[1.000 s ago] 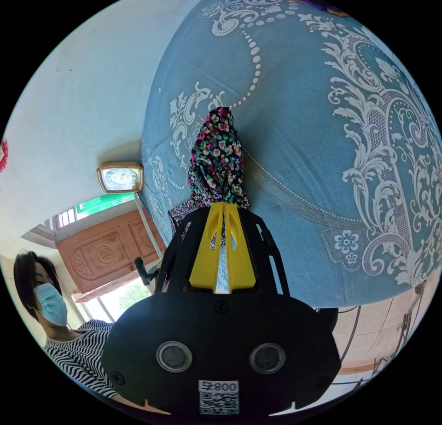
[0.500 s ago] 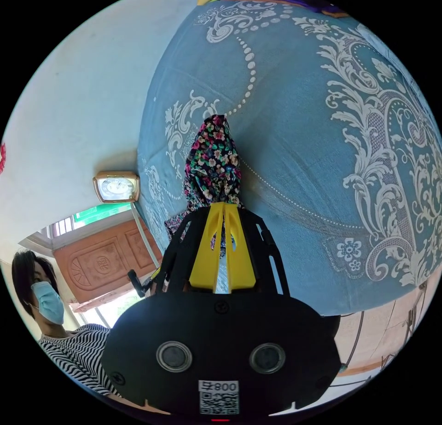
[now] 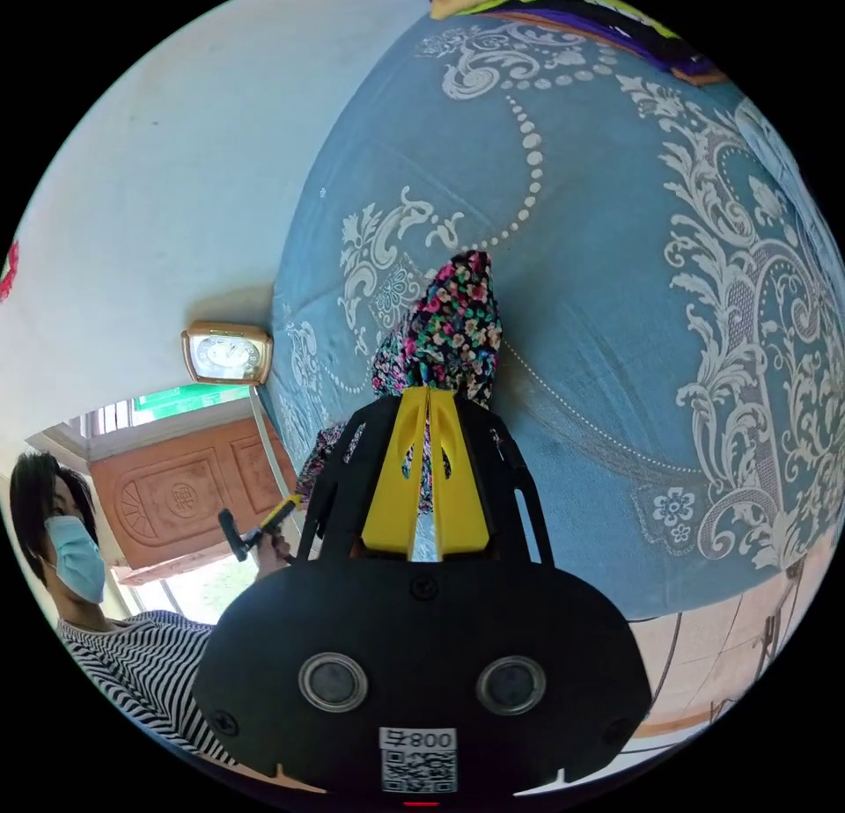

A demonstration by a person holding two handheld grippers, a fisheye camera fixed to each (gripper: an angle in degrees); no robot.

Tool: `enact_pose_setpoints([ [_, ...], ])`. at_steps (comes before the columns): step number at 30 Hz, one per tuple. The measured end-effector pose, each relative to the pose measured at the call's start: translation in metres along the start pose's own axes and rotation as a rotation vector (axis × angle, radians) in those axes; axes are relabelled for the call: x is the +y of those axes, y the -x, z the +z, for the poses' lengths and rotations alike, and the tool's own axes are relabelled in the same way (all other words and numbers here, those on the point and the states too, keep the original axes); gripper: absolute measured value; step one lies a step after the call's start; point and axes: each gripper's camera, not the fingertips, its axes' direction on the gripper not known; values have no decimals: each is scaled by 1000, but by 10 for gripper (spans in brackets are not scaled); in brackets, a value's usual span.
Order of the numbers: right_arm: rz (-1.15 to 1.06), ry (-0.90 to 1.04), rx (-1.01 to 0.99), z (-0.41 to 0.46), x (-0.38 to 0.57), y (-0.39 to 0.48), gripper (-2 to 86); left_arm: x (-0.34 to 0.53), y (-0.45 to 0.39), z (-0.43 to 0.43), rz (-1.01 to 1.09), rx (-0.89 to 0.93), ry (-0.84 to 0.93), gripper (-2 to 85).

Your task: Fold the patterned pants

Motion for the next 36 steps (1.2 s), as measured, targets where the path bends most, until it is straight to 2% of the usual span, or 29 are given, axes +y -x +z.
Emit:
enact_pose_setpoints([
  [4, -122, 6, 66, -8, 3, 16, 2, -22, 49, -21, -158, -11, -64, 28],
  [6, -179, 14, 95, -9, 3, 22, 2, -28, 59, -13, -231, -52, -12, 31],
  [8, -240, 18, 113, -11, 5, 27, 4, -23, 57, 0, -289, -7, 17, 40],
  [11, -310, 21, 128, -14, 10, 30, 8, -5, 22, 20, -262, 165, 13, 58],
  [15, -369, 51, 140, -12, 21, 25, 18, 9, -49, 52, -99, 252, 91, 85],
  [18, -419, 84, 174, -7, 33, 22, 34, 10, -103, 76, 83, 189, 162, 97],
  [20, -468, 111, 195, -2, 42, 22, 46, 11, -129, 98, 192, 25, 234, 95],
  [22, -510, 134, 231, 3, 49, 24, 56, 14, -137, 116, 210, -85, 321, 83],
  [27, -598, 195, 326, 21, 65, 22, 75, 34, -139, 104, 189, -89, 225, 40],
  [32, -552, 181, 227, 27, 83, -3, 76, 81, -130, 68, 214, -101, 89, 28],
  [36, -553, 168, 188, 26, 101, -17, 73, 129, -116, 57, 252, -174, 77, 26],
])
